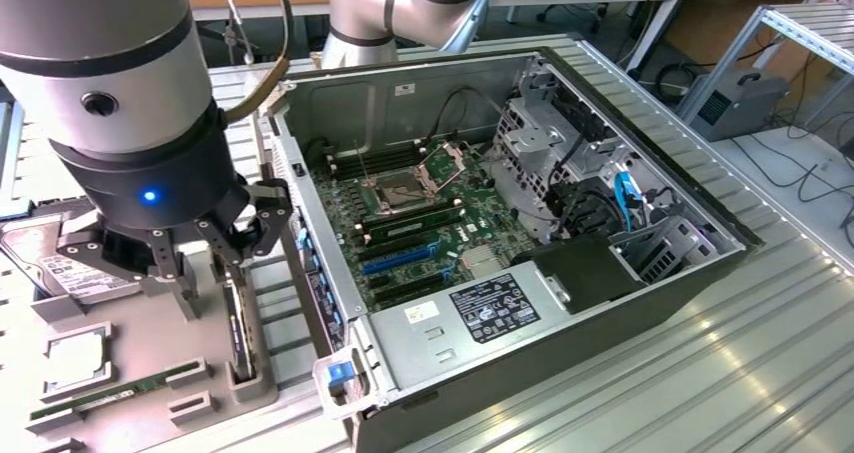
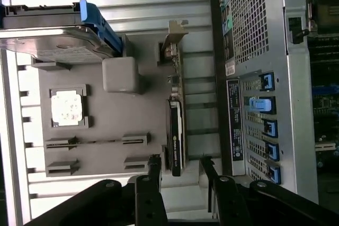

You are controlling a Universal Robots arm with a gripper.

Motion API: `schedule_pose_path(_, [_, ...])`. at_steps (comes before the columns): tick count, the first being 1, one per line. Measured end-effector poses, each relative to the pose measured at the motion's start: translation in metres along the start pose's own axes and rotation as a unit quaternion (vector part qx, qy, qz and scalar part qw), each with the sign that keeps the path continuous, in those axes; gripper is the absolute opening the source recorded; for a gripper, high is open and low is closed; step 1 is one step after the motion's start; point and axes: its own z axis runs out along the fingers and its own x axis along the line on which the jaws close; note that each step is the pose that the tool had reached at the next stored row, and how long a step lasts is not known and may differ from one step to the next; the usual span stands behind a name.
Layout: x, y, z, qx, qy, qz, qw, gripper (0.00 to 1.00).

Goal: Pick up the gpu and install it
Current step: 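Pick up the gpu and move the gpu toward the slot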

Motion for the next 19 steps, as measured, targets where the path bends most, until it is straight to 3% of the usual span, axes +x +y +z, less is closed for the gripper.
schedule_pose_path(7, [0.001, -0.0013, 0.0298, 0.0000, 0.0000, 0.000, 1.0000, 0.42])
schedule_pose_path(19, [-0.003, -0.0012, 0.0324, 0.0000, 0.0000, 0.000, 1.0000, 0.42])
